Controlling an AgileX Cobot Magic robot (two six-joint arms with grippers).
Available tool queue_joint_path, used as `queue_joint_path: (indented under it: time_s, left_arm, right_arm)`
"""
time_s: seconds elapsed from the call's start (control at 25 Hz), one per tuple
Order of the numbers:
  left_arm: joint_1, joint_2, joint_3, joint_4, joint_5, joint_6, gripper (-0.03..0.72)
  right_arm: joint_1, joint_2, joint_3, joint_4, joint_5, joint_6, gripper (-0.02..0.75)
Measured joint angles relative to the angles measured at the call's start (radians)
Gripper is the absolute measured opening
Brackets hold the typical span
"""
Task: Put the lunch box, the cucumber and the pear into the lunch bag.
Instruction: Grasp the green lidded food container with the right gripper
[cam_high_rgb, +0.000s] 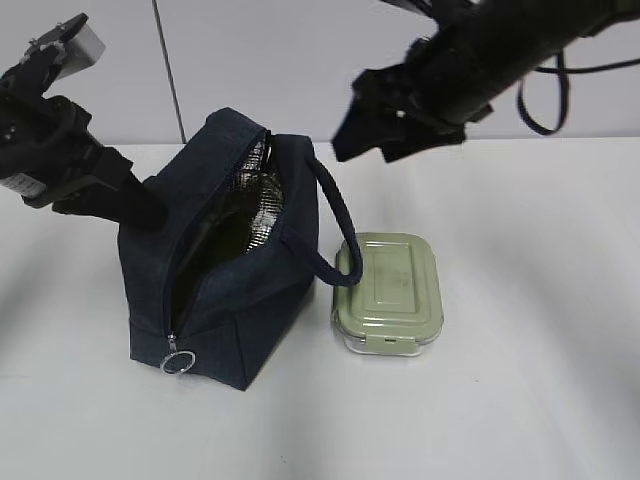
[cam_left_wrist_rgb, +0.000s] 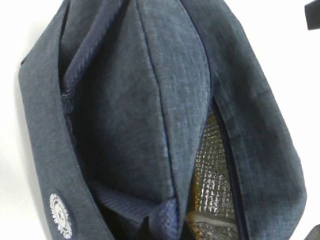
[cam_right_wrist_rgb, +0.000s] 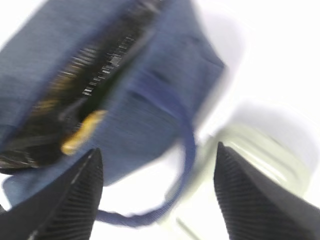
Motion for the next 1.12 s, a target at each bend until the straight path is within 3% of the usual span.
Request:
queue_joint_path:
  time_s: [0.16,0.36,0.56,1.12]
  left_arm:
    - [0.000,0.000,0.000,0.000,0.000,0.000,0.013]
    - [0.000,0.000,0.000,0.000,0.000,0.000,0.013]
    - [0.000,0.000,0.000,0.000,0.002,0.000,0.013]
    - [0.000,0.000,0.000,0.000,0.003,0.000,0.013]
  right_arm:
    - [-0.125,-0.021,0.208,0.135,-0.013,-0.070,0.512]
    - [-0.185,-0.015,0.378,0.343,-0.091,-0.213,0.506]
    - [-0.193,0.042,0.389,0.408,-0.093,-0.230,0.510]
    - [-0.253,0.129,0.420,0.451,-0.058,-0.311,0.524]
